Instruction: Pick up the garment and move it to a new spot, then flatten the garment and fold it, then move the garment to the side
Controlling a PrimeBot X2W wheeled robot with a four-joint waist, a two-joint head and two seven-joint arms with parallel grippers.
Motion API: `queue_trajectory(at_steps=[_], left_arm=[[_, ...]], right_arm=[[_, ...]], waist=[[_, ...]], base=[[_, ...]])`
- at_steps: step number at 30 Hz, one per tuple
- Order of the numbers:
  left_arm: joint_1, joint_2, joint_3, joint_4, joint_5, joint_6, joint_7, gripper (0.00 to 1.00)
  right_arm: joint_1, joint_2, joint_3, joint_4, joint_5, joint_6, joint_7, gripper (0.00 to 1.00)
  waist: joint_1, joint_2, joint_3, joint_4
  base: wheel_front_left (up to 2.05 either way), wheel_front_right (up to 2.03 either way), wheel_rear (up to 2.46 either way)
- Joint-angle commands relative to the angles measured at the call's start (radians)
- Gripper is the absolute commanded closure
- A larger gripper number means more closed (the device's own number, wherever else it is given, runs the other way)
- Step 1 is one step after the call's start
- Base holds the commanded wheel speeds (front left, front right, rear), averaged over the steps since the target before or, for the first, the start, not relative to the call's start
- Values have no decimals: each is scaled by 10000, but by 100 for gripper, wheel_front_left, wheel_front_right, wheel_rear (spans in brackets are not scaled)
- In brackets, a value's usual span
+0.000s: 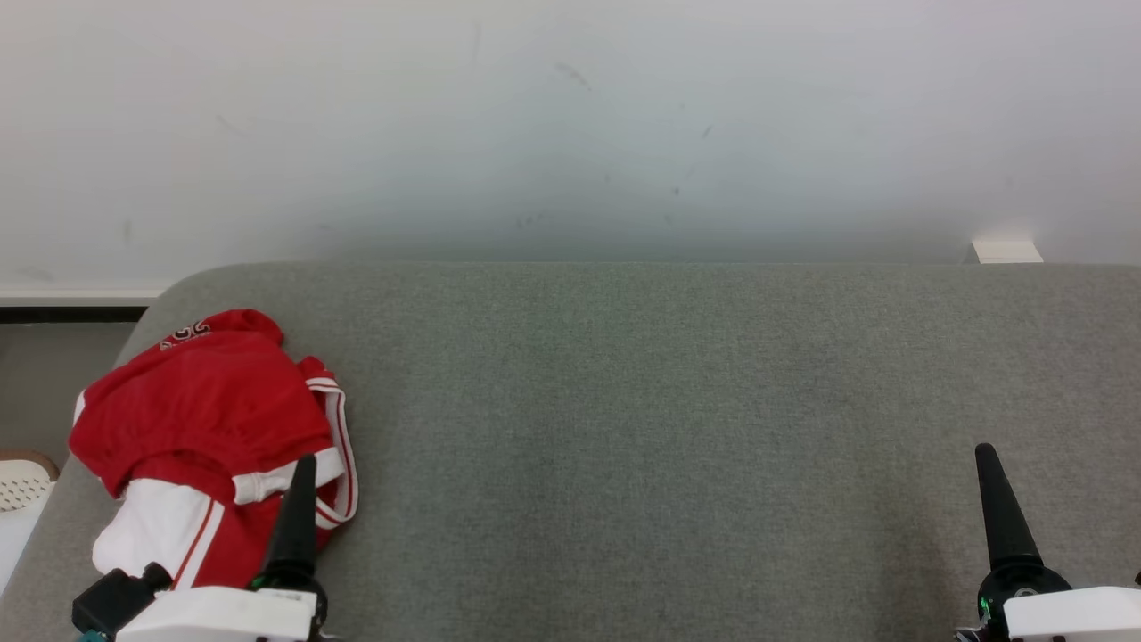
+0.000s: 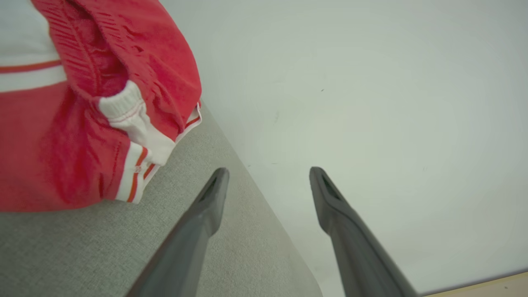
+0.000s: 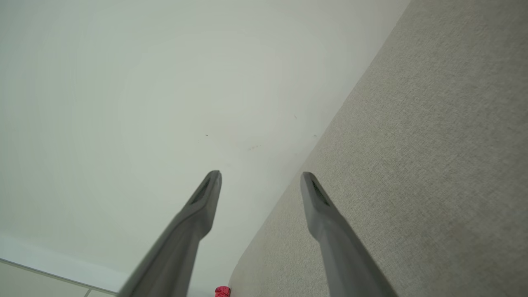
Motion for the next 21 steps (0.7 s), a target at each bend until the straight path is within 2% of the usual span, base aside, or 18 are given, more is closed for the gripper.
queue_trajectory(at_steps=[1,13,21], left_arm=[[-81,78,-67,-247,611,103,-110,0],[-14,101,-383,-326,2947,493,-500,0],[39,328,-702,-243,4438,815,-760,0]], right_arm=[[-129,-125,68,-266,-444,-4,-110,0],[-41,-216,144,-344,-2998,-6,-500,0],[48,-121,201,-356,-4791,-7,-759,0]], waist=[[0,0,1,-3],[0,0,-18,-22],[0,0,-32,-57]], base=[[0,0,0],[0,0,0],[0,0,0]])
